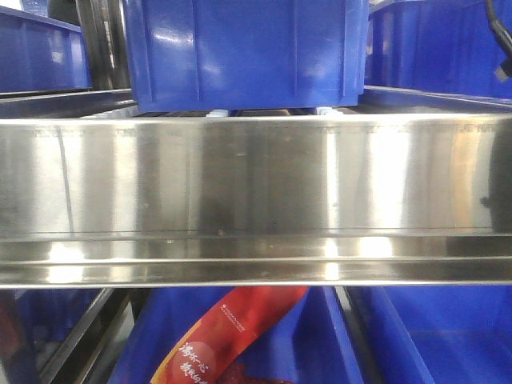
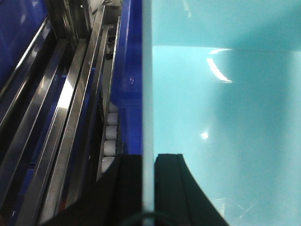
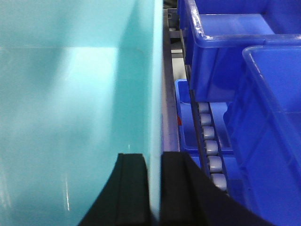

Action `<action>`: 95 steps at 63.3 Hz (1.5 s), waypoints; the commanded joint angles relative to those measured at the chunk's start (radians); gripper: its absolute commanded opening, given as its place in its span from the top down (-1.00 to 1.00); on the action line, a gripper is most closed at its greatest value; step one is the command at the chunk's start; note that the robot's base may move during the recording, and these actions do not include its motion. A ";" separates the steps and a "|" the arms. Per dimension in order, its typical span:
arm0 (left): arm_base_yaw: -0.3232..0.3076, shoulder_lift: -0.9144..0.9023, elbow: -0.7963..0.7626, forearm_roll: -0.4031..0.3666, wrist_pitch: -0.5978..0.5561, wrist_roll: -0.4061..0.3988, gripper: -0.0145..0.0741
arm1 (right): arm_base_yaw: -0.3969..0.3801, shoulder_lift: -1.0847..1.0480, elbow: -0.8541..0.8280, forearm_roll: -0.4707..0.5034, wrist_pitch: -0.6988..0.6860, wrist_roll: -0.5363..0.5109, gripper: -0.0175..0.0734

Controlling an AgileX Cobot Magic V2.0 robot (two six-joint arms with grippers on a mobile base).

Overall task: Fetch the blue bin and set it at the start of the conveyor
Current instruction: 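Lift the turquoise bin up and out of the shelf with both grippers, then hold the bin with both grippers while the base backs away from the rack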

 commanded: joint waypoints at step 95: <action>-0.009 -0.018 -0.011 0.022 -0.036 -0.002 0.92 | 0.001 -0.035 -0.010 -0.048 -0.136 -0.001 0.97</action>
